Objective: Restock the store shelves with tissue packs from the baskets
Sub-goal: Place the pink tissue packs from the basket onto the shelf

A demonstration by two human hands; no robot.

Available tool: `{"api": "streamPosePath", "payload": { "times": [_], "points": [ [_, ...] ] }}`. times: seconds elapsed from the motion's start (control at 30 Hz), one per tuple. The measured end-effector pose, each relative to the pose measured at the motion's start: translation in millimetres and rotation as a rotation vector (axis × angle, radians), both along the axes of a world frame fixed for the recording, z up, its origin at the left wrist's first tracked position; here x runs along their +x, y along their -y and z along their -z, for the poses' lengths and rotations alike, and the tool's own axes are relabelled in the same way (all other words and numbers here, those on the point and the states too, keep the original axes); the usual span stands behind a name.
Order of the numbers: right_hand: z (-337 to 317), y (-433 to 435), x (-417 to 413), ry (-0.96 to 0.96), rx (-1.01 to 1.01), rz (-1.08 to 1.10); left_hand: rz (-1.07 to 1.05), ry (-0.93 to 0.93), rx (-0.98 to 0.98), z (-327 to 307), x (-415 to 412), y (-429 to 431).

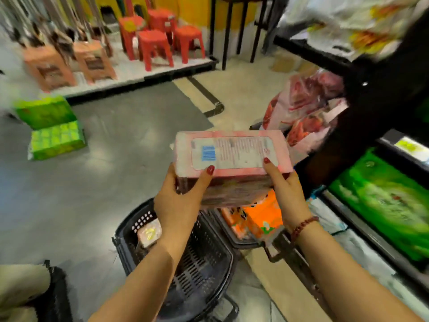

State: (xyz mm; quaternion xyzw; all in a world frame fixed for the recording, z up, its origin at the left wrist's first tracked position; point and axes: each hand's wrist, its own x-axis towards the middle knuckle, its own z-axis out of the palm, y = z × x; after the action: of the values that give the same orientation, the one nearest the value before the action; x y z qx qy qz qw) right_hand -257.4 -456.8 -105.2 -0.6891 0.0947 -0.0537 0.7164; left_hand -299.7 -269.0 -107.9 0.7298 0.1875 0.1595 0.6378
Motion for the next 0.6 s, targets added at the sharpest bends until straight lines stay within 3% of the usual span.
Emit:
{"api": "streamPosePath", "payload": {
  "times": [0.33,0.6],
  "points": [
    [-125.6,179.2,-55.1,0.024,-0.285,0.259,0.252,0.180,0.159,-109.2,10.0,150.6],
    [-191.8,327.2,-130.6,0.193,-0.581,0.498,0.376,0.353,0.191,-178.6,-12.0,300.9]
  ]
}}
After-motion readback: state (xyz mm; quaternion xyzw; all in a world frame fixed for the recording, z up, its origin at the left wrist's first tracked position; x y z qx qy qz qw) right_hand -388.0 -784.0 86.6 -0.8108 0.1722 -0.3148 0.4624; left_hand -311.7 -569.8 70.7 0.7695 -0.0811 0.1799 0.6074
